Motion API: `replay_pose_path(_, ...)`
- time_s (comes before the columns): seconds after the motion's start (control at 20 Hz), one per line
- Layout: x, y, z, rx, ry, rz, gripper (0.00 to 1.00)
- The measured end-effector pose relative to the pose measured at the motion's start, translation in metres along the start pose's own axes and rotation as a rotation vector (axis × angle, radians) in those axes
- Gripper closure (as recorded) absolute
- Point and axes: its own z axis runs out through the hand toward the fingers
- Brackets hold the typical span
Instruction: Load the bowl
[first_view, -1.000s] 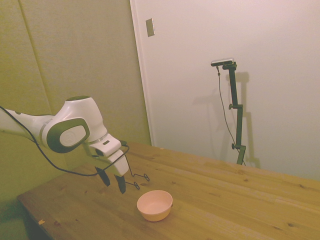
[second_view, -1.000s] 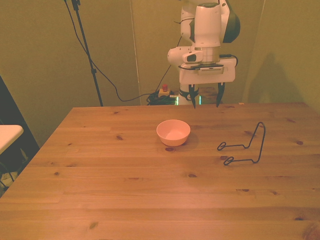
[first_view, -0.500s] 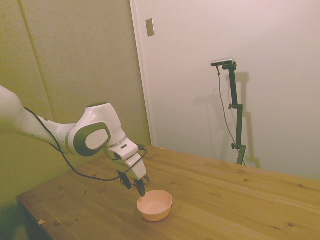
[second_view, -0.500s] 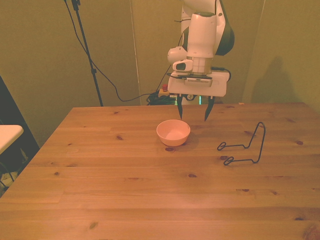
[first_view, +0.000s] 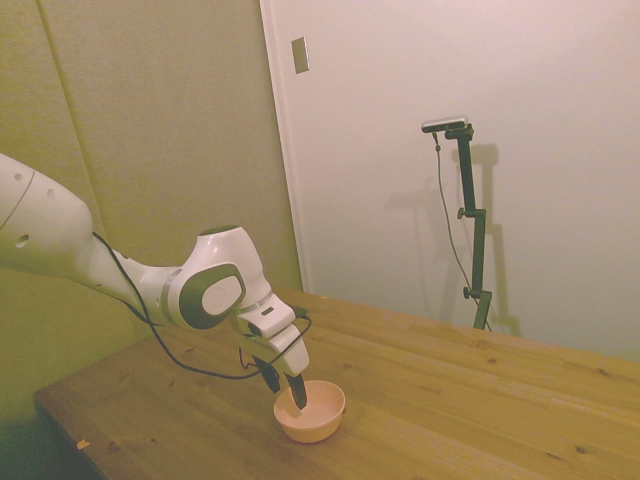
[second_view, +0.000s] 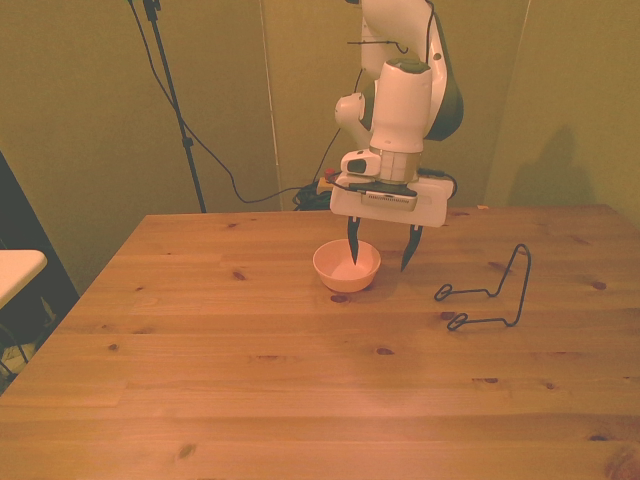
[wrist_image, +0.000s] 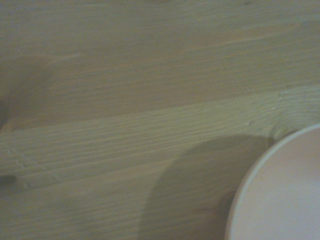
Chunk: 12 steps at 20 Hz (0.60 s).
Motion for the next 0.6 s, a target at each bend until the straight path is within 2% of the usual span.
replay_pose_path(0.6,0.0045,0.0038,0.0083,-0.008,-0.009,0.013,1.0)
